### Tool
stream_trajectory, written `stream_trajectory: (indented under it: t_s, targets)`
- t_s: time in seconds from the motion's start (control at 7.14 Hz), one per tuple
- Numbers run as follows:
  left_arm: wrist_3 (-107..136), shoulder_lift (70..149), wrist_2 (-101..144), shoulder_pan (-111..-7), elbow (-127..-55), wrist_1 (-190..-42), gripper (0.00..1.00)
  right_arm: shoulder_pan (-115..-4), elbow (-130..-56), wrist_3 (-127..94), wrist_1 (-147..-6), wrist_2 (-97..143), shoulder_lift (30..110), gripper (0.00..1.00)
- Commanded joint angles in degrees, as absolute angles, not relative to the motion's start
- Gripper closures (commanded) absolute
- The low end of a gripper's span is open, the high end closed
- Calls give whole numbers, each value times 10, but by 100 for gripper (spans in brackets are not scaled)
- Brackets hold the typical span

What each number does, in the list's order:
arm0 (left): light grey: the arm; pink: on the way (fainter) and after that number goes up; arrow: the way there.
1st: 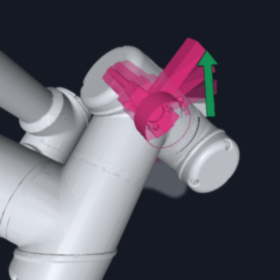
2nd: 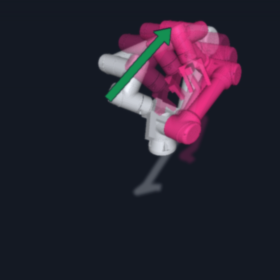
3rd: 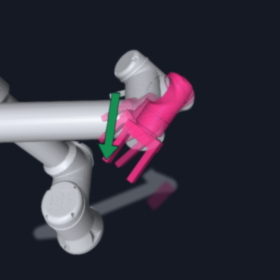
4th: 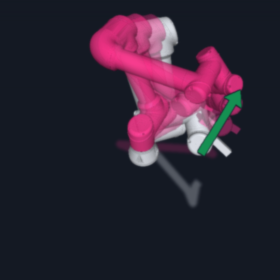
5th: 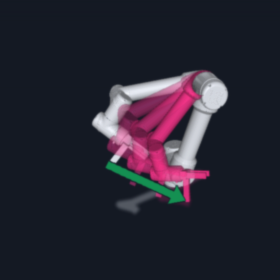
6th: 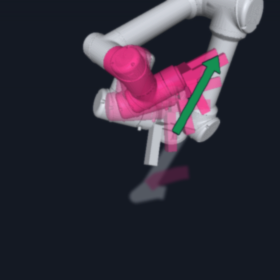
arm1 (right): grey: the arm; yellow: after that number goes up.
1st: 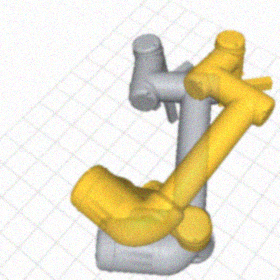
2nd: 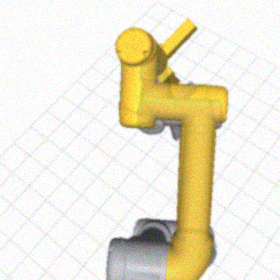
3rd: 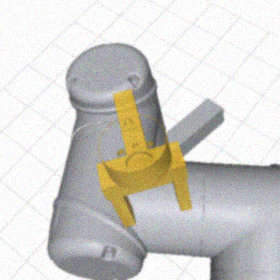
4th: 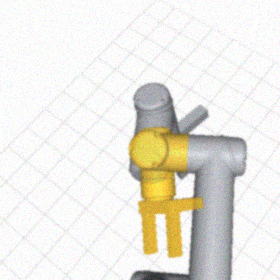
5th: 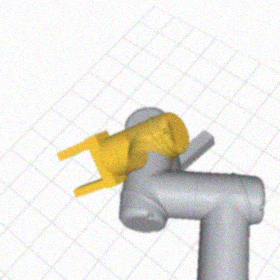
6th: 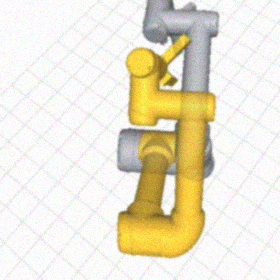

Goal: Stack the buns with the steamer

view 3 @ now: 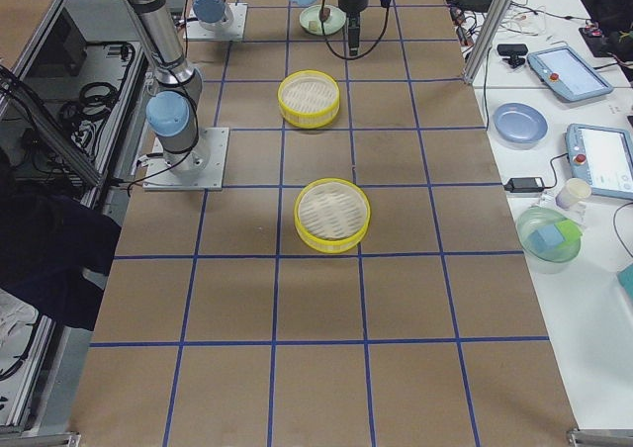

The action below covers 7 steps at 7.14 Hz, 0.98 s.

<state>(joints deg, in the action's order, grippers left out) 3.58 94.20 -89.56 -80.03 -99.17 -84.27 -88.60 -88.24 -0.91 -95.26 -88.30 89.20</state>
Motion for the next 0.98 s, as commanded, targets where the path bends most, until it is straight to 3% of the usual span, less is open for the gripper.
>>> stream_trajectory:
  t_s: [0.0,0.84]
  targets:
    - [106,973,-893,-798,-1024,-844,0,-886,-882,-10,-951,-887,892,0]
    - [113,1084,-874,-798,-1058,-846,1,-885,-882,20,-958,-886,890,0]
